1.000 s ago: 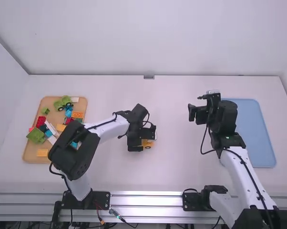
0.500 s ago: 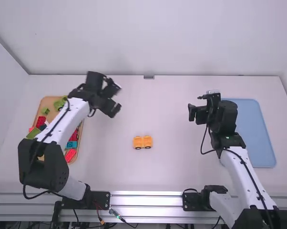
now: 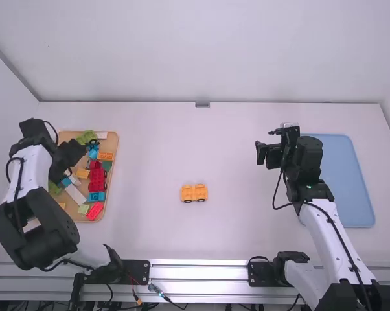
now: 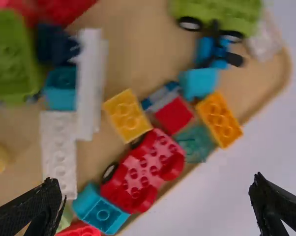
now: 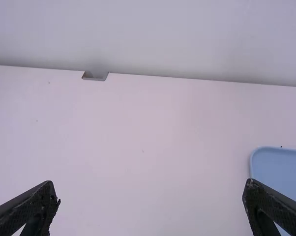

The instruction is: Assemble lego blocks to make yellow taxi

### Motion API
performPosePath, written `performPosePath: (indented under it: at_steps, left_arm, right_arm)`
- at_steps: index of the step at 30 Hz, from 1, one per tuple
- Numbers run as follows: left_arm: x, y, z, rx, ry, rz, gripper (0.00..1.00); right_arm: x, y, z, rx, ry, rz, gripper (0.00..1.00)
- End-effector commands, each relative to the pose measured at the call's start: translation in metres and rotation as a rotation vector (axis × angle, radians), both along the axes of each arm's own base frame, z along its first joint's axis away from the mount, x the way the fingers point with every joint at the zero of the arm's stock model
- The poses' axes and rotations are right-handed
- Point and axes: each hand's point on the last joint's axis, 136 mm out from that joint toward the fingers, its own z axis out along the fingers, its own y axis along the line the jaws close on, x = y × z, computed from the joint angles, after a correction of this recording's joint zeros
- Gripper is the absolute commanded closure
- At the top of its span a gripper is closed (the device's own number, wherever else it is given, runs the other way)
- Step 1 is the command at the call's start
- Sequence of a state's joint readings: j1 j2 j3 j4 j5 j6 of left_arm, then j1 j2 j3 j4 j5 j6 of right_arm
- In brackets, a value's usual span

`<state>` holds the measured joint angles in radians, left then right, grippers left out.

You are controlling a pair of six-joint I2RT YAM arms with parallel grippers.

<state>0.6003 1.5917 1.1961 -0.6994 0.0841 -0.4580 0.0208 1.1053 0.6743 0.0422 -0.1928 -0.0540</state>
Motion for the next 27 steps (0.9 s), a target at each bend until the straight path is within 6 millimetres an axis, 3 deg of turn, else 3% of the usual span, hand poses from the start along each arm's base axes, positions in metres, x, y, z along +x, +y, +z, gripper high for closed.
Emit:
performPosePath:
  at_steps: [1,12,16,22,27]
  left_arm:
    - [-0.019,0.005,-0.013,-0.088,0.01,0.215,0.01]
    - [-0.084,0.045,-0.045,-0.075,0.149,0.374,0.01]
    - [-0.096,0.049,-0.059,-0.095,0.205,0.401,0.01]
    - [-0.098,0.053,-0.08,-0.109,0.249,0.425,0.01]
    - [-0.11,0.057,-0.088,-0.084,0.305,0.491,0.01]
  right_arm:
    - [0.007,0.003,0.017,0.004,-0.036,0.006,0.01]
    - [0.007,0.003,0.017,0.006,-0.035,0.005,0.01]
    - [0.006,0.003,0.017,0.006,-0.035,0.006,0.01]
    - [0.006,0.003,0.016,0.005,-0.032,0.006,0.01]
    - [0.006,0.003,0.016,0.004,-0.033,0.006,0.01]
